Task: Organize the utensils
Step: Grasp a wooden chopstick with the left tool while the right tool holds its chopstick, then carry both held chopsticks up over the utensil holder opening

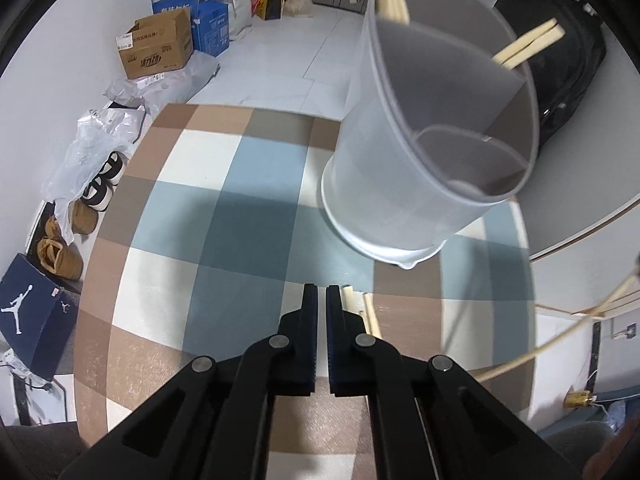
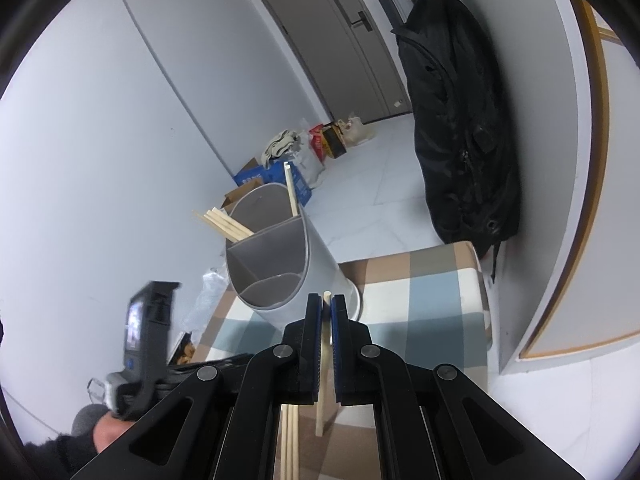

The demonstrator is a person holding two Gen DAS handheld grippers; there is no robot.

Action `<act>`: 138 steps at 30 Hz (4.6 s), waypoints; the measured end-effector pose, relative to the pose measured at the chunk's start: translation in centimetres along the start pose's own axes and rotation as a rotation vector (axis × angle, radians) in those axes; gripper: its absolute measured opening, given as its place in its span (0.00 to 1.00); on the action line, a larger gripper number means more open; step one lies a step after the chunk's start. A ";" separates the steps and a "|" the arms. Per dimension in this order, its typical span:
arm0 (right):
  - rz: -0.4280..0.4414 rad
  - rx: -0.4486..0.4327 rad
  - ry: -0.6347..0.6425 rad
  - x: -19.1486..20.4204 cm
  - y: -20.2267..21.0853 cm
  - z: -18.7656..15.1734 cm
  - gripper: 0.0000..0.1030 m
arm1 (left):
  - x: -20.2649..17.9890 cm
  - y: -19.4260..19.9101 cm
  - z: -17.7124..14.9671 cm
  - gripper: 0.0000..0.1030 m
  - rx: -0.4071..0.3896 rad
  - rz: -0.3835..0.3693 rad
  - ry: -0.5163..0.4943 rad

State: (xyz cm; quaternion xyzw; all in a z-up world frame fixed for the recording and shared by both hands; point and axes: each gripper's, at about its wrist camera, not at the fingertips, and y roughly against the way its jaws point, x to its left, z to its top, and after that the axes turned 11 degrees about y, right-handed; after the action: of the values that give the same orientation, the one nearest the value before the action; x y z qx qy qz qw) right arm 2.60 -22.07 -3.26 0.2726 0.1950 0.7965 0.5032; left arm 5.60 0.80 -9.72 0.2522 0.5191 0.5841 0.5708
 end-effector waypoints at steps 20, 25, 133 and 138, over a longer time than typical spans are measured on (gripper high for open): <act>-0.011 -0.002 -0.016 -0.5 0.0 -0.1 0.04 | -1.5 -5.6 0.5 0.05 0.180 -0.001 0.035; -0.002 0.002 -0.030 -0.5 -0.1 0.0 0.04 | -2.1 -6.3 0.9 0.18 0.174 -0.007 0.033; 0.020 -0.253 0.211 7.7 2.7 16.6 0.04 | -3.9 19.7 10.1 0.02 -0.535 -0.359 -0.262; -0.011 -0.257 0.247 8.2 1.2 18.4 0.04 | -4.5 18.8 11.7 0.02 -0.523 -0.350 -0.284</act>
State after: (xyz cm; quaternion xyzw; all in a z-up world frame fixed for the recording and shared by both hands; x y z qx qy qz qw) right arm 10.55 -14.46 13.69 0.1051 0.1532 0.8395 0.5106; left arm 9.36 3.92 12.36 0.0834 0.3026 0.5495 0.7743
